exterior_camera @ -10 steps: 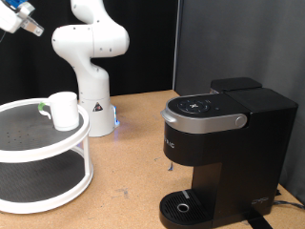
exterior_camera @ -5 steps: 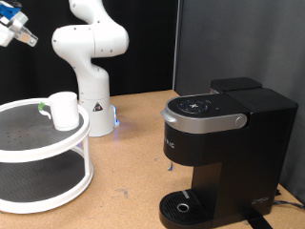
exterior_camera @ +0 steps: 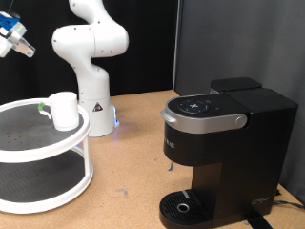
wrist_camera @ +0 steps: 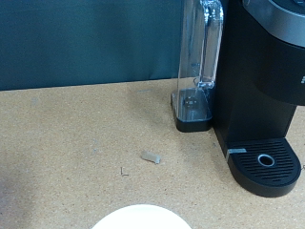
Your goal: Make a cup of coffee with the keurig machine
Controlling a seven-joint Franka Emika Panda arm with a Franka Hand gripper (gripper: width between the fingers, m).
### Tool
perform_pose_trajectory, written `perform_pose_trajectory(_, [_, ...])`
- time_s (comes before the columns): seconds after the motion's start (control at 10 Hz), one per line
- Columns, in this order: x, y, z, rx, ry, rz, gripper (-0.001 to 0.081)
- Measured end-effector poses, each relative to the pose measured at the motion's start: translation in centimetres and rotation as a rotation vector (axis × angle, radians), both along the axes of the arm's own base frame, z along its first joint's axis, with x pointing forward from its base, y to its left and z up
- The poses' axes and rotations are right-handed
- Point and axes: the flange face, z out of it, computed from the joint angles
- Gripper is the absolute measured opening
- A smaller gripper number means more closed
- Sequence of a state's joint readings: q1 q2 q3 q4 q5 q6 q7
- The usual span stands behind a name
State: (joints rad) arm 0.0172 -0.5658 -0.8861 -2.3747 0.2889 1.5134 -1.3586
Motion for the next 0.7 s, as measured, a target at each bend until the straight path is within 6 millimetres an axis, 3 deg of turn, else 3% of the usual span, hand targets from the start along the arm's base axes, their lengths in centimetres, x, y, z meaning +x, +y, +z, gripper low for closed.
perform_pose_trajectory(0.7, [-0.1, -0.1, -1.4, 0.048, -0.023, 0.02, 0.0001])
